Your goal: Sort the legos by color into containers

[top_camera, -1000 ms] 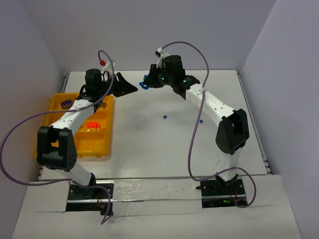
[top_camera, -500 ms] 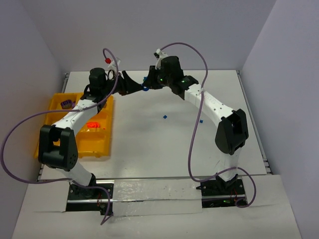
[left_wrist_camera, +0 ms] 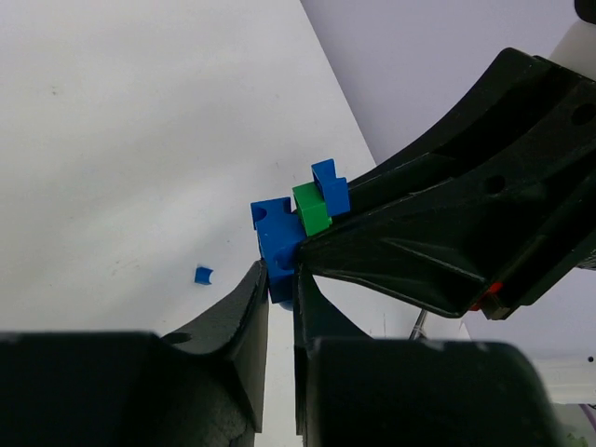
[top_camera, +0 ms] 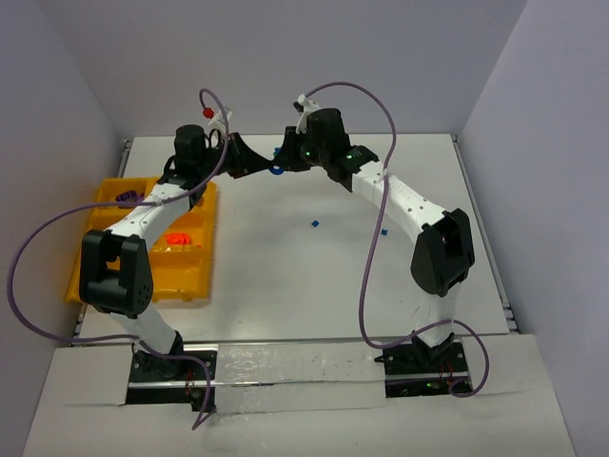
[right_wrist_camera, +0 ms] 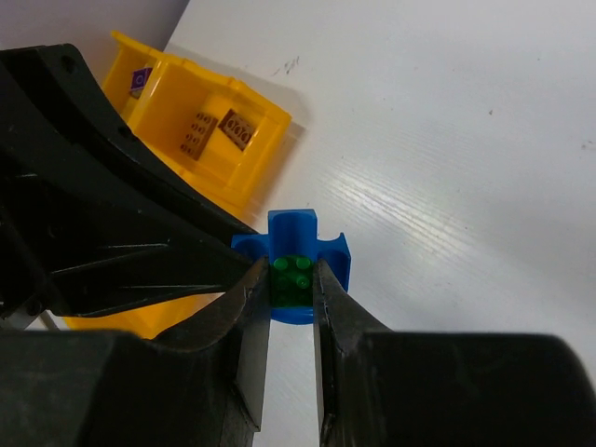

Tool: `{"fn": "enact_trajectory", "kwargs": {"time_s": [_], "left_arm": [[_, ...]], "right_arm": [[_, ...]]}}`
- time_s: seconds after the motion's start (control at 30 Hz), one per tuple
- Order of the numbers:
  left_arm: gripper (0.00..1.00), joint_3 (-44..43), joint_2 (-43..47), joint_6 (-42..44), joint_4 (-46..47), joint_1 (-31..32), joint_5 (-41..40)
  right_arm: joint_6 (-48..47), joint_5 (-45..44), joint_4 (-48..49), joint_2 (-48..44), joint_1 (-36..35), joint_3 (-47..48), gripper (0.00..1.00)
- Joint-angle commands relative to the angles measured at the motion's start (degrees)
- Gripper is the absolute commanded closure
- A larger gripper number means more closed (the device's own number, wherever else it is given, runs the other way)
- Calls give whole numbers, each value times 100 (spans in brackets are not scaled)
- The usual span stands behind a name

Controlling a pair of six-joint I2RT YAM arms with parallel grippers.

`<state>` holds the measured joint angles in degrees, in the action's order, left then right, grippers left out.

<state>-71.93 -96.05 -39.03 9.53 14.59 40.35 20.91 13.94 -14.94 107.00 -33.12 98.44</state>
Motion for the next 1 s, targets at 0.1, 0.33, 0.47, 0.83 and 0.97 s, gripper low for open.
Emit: {"fn": "enact_trajectory", "kwargs": {"time_s": [0.1,0.33,0.47,0.83,0.97], "left_arm": [[100,-312,-59,67,-49,53,-128],[100,-40,217,755,-889,18,-567],[100,577,749,1109,-1239,-90,-1017],[100,1192,1905,1869,-2327,-668,-2255],[100,1234,2142,2214,-2464,-1010,-1445]], "right_arm": [[23,-126,224,-294,-54,18,100],[-45,-258,346,-430,-46,-79,100],[-162,-144,534,-646,-54,-273,100],[-870,469,1133,-1464,-54,-1376,100],[-1114,635,1231,-1621,-54,-1547,100]]}}
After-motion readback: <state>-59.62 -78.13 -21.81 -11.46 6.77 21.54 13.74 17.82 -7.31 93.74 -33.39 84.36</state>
